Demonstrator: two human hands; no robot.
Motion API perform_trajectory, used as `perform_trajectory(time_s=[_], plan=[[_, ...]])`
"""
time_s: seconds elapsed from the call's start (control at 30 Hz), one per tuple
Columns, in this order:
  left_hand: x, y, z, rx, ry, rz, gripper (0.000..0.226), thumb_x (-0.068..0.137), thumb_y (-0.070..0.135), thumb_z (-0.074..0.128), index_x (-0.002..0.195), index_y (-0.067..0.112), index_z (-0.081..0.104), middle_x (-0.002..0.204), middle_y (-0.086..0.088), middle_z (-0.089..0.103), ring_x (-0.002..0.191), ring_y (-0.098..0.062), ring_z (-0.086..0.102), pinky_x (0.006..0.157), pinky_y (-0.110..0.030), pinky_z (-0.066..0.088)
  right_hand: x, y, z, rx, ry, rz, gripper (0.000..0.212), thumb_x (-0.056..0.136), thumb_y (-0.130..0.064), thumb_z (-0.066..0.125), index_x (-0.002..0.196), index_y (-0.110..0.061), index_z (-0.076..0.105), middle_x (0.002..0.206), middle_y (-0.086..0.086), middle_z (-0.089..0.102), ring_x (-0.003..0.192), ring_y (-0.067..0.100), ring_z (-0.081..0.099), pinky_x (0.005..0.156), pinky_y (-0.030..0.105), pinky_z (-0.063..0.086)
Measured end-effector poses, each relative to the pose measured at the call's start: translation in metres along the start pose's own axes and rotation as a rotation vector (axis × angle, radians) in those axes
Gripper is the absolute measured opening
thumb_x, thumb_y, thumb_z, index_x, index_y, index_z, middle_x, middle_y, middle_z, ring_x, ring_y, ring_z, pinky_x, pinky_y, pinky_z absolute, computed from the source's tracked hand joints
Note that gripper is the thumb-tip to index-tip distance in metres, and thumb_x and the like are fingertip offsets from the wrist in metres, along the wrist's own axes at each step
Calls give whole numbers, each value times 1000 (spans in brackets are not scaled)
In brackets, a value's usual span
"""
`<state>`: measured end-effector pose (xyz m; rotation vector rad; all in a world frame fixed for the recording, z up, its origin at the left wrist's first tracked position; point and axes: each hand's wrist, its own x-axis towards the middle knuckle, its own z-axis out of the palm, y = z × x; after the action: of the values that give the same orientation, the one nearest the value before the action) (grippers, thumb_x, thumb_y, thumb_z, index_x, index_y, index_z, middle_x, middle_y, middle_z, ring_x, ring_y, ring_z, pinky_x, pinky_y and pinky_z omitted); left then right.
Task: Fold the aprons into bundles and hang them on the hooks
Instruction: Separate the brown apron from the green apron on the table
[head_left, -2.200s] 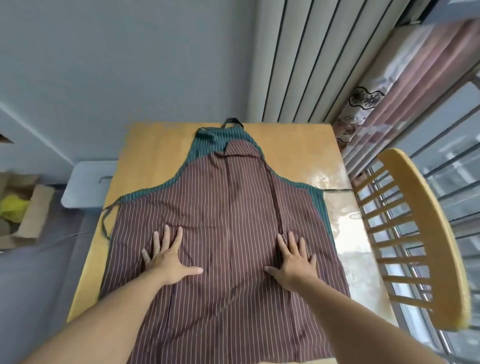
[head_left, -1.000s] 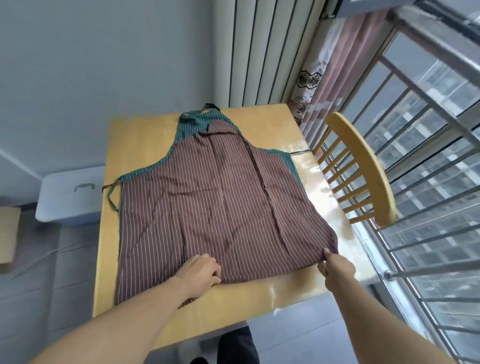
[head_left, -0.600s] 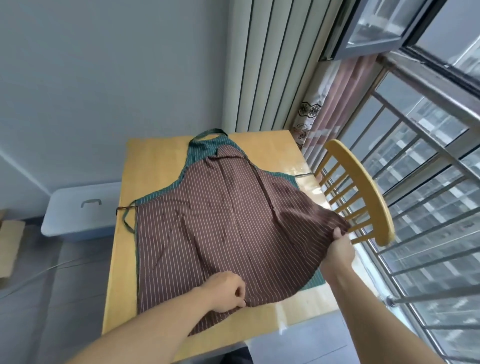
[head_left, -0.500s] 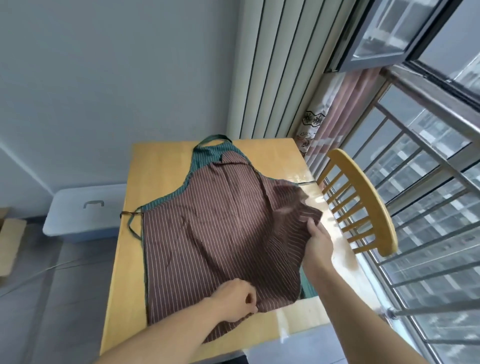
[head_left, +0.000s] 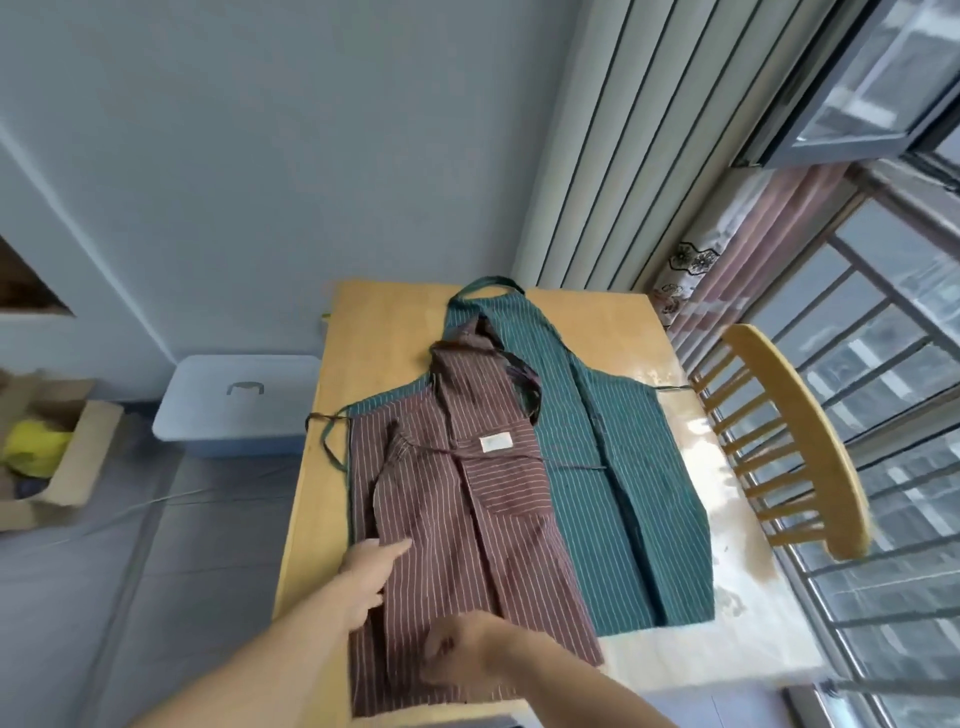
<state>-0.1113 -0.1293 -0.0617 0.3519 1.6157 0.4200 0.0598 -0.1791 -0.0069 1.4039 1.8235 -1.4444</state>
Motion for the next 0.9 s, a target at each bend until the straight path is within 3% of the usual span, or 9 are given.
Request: perform_trajectory(time_s=[0.07,0.17,0.3,0.47,0.57,0.63,0.7,0.83,0.9], plan=[[7,-7,0,138,35,81,69,100,26,64,156,8,28,149,-13,47,131,-34,49,106,-49,44,7,6,-10,42,132,21,32,100,-24,56,130,-21,62,136,0,60,104,17,64,94,29,53],[22,-7,-4,188,116,100,69,98,22,67,156,8,32,106,-2,57,91,-22,57,86,-40,49,23,23,-40,124,400,103,32,101,-20,54,132,-25,60,129,-1,65,75,8,65,64,18,53],[40,16,-8,200,219,131,65,89,20,77,145,9,46,132,-12,58,113,-30,59,99,-44,51,42,42,-99,234,633,142,34,100,-17,54,133,-24,58,129,-5,65,101,11,64,89,27,57],[56,64,-5,172,280,206,67,83,15,82,140,16,46,132,-10,55,103,-24,57,88,-34,47,75,69,-161,295,728,234,49,96,-9,55,143,-22,46,135,1,60,105,21,68,87,41,61],[71,91,-2,186,354,301,29,92,16,73,118,16,61,116,-2,57,83,-12,56,66,-25,44,99,78,-193,67,715,223,50,92,-6,54,138,-22,47,132,4,58,113,24,59,92,41,55],[78,103,-1,176,478,353,6,98,12,62,103,13,64,111,-1,62,90,-19,60,71,-31,47,113,79,-213,-78,726,196,48,94,-12,55,140,-20,46,134,4,56,119,26,55,100,43,50],[83,109,-6,170,590,300,7,98,4,57,102,10,60,104,-4,62,92,-26,60,73,-33,44,126,75,-236,-138,759,180,45,97,-19,54,142,-19,46,133,4,58,119,27,56,102,44,48],[96,124,-17,350,858,351,17,90,13,64,100,23,55,102,2,61,88,-26,61,68,-32,44,161,56,-298,152,885,168,49,99,-19,47,145,-18,31,104,7,69,84,26,67,72,46,59],[102,145,-10,352,781,506,15,90,21,70,91,24,56,89,5,64,83,-24,65,66,-32,47,177,49,-327,298,910,202,55,102,-22,44,152,-23,20,87,4,67,70,25,66,58,41,56]])
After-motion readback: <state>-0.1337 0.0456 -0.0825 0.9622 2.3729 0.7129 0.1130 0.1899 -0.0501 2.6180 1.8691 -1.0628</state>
